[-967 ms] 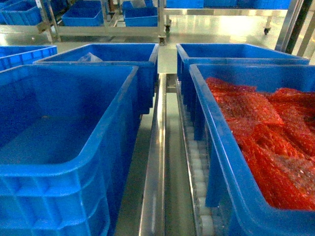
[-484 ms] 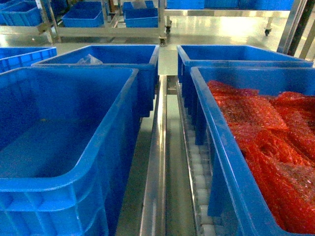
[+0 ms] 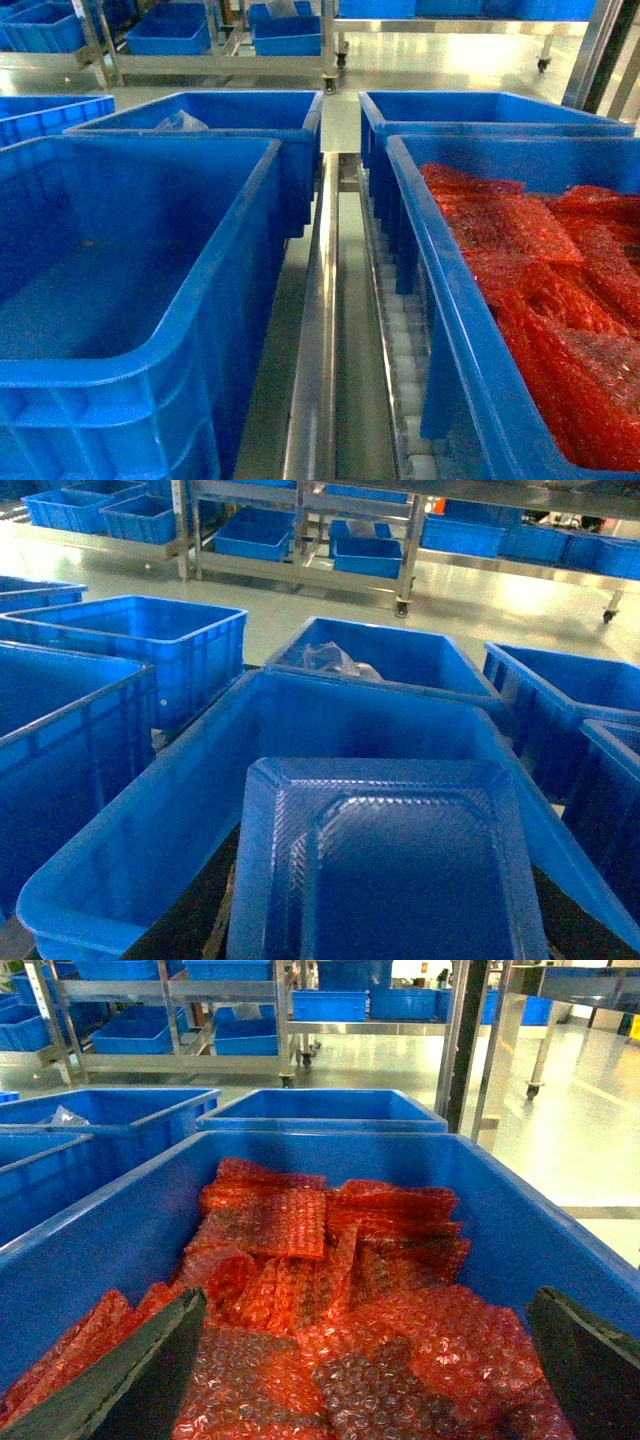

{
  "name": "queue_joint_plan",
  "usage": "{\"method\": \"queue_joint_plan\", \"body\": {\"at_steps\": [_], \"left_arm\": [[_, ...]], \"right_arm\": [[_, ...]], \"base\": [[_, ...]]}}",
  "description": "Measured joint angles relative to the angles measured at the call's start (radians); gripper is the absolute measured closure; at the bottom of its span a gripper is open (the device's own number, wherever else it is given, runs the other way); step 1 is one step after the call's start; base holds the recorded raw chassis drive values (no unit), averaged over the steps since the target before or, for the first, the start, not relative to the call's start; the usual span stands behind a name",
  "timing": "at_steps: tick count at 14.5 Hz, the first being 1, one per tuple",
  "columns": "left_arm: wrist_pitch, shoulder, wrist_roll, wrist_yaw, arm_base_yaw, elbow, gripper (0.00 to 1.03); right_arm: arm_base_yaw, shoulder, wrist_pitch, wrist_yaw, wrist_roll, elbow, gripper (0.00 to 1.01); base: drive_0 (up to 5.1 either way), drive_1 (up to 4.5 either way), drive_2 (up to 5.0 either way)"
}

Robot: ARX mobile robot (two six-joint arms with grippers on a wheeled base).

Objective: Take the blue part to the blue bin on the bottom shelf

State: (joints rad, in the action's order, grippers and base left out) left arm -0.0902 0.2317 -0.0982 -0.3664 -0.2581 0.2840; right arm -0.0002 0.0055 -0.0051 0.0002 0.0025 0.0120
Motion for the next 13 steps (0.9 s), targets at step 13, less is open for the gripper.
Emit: {"method": "queue_joint_plan", "body": {"at_steps": [13], "left_arm": [[0.000,0.000,0.000,0.000,0.000,0.000,0.60]], "right_arm": [[0.000,0.000,0.000,0.000,0.000,0.000,0.03]], "base": [[0.0,3.09,-3.1]]}}
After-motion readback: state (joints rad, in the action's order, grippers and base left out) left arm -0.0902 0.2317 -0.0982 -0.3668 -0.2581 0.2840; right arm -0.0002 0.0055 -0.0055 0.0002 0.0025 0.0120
